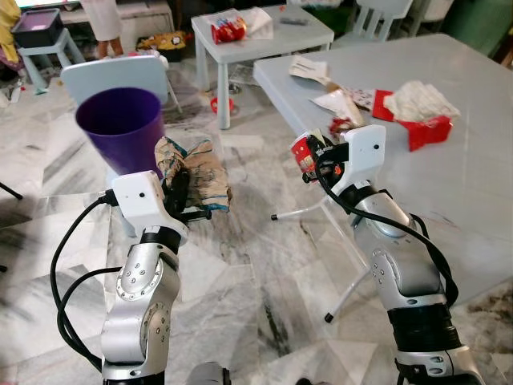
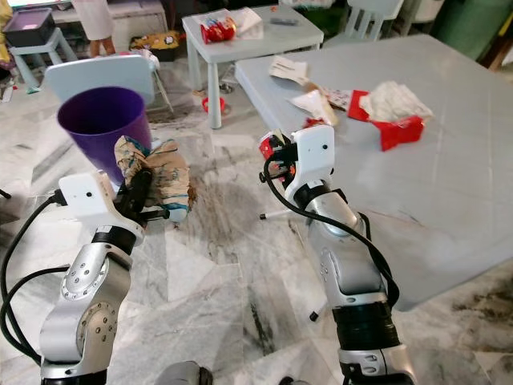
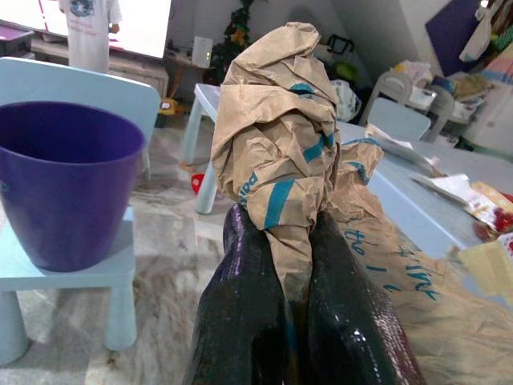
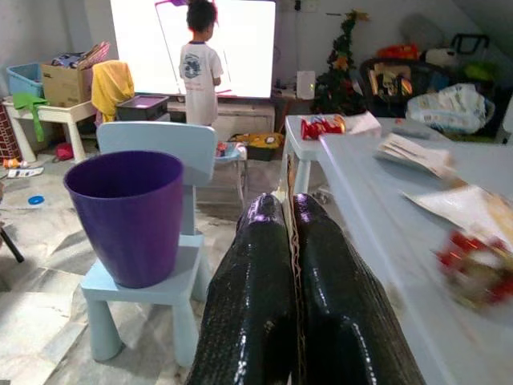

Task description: Picking trash to rubbish bin

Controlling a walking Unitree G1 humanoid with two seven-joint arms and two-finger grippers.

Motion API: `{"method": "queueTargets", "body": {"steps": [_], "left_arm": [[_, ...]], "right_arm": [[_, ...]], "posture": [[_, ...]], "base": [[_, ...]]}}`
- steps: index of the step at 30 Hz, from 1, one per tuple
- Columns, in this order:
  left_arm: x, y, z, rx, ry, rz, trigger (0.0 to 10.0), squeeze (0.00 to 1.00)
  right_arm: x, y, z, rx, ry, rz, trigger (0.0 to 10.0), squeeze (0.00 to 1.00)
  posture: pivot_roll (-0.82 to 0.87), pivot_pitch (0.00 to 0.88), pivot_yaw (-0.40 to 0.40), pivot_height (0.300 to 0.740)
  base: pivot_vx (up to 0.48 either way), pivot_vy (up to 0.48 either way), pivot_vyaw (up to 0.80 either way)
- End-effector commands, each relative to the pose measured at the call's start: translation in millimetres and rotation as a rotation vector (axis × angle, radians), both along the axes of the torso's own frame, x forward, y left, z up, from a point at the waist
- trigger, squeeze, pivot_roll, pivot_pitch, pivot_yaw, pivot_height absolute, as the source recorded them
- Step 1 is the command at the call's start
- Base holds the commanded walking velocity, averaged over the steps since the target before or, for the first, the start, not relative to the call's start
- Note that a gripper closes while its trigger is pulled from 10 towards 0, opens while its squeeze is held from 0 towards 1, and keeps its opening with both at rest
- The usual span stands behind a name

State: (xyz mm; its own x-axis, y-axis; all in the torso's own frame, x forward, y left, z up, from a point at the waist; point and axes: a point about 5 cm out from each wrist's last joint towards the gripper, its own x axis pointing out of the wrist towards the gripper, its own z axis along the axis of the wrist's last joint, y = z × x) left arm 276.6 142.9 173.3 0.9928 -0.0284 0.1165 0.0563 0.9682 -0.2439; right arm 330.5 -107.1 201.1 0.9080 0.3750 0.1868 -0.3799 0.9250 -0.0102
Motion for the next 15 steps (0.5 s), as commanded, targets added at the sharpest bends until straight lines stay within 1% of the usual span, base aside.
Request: {"method": "queueTargets", "body": {"steps": [1,15], "left_arm": [[0.5,-0.2,-0.1,0.001,0.001,0.002,0.0,0.0],[0.6,-0.6,0.2,0.005,0.0,-0.003,0.0,0.0]], "right_arm": [[-0.7,0.7,6.1,0.002,-0.023,0.01,10.0,0.0],[-1.4,3.5,6.6,0.002,-0.028,0.024,10.0,0.0]], "posture": [[0.12,0.129,-0.059,0.74],[0.12,0.123,-0.059,0.74]], "base": [[0.0,0.48,0.0],[0.0,0.48,0.0]]}}
